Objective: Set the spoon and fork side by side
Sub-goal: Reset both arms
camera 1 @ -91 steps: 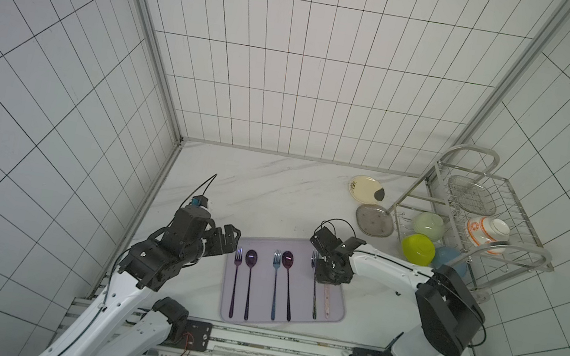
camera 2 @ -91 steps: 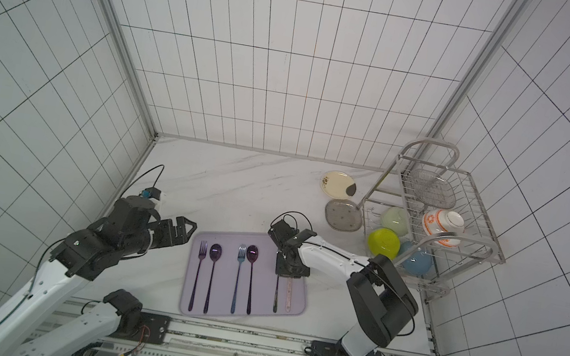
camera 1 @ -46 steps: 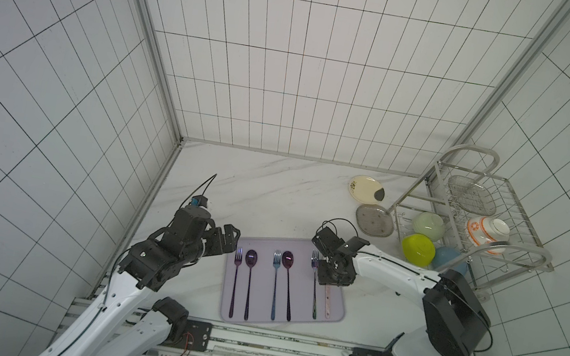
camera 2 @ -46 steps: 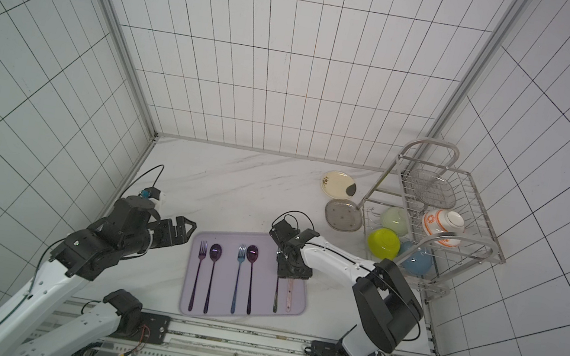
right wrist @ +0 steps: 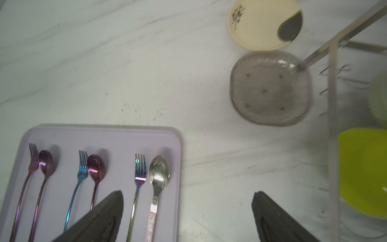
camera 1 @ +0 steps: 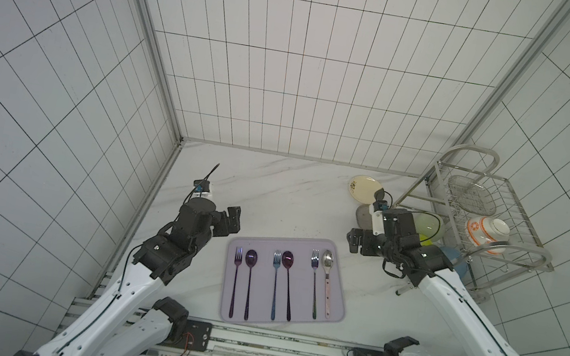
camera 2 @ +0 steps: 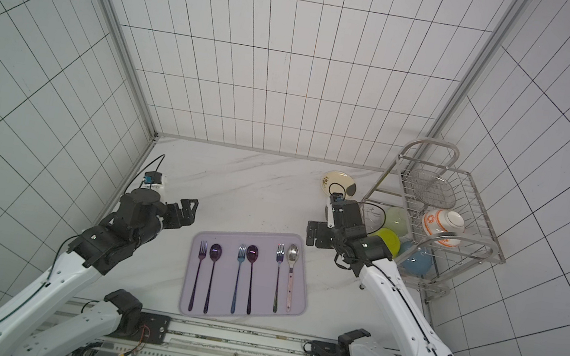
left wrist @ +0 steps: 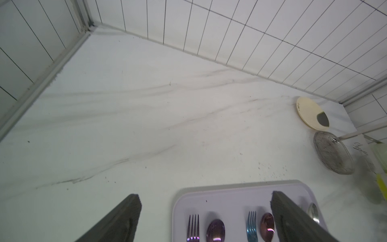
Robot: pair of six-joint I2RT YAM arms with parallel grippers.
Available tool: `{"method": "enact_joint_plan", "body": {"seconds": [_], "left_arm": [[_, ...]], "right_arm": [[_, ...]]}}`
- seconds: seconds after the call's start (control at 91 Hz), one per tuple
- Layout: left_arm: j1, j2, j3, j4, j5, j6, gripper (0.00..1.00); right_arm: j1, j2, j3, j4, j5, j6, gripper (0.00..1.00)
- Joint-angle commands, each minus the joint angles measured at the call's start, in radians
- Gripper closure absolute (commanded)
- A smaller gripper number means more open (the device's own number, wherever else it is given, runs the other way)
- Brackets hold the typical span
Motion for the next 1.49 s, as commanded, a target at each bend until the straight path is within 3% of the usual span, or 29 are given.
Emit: {"method": "enact_joint_plan", "body": {"seconds": [0.0,0.099,0.22,0.352,0.517,0.66,0.824,0.945,1.0,1.066,1.484], "left_arm": [[0.049,0.070,-0.069,0.297,-0.157,0.192,0.02],[0.198,0.179,-0.092,0.387,-0.067,0.195,0.02],[0.378,0.295,-0.185,0.603,0.046,0.206,0.02],[0.453,0.391,-0.308,0.871,0.075,0.233,0.02],[0.454,0.509,-0.359,1.104,0.106,0.277,0.02],[0.463,0.633,-0.316,1.190,0.110,0.261,0.02],[0.447,0.787,-0.356,1.450,0.130,0.297,0.02],[0.440,0.749,-0.301,1.281,0.112,0.291,0.02],[0.430,0.770,-0.316,1.336,0.097,0.303,0.02],[0.424,0.760,-0.305,1.319,0.101,0.312,0.02],[0.405,0.760,-0.282,1.258,0.081,0.326,0.02]], "right_arm": [[-0.150,0.029,-0.070,0.235,-0.132,-0.163,0.01],[-0.306,0.086,-0.148,0.457,-0.228,-0.152,0.01],[-0.381,0.182,-0.187,0.608,-0.188,-0.180,0.01],[-0.414,0.240,-0.249,0.752,-0.147,-0.187,0.01],[-0.439,0.274,-0.338,0.893,-0.076,-0.210,0.01],[-0.463,0.326,-0.422,1.070,-0.063,-0.180,0.01],[-0.471,0.412,-0.464,1.238,-0.055,-0.172,0.01],[-0.476,0.450,-0.487,1.311,-0.013,-0.149,0.01],[-0.480,0.468,-0.508,1.394,-0.015,-0.141,0.01],[-0.481,0.458,-0.490,1.324,-0.017,-0.144,0.01],[-0.485,0.459,-0.495,1.340,-0.024,-0.141,0.01]]}}
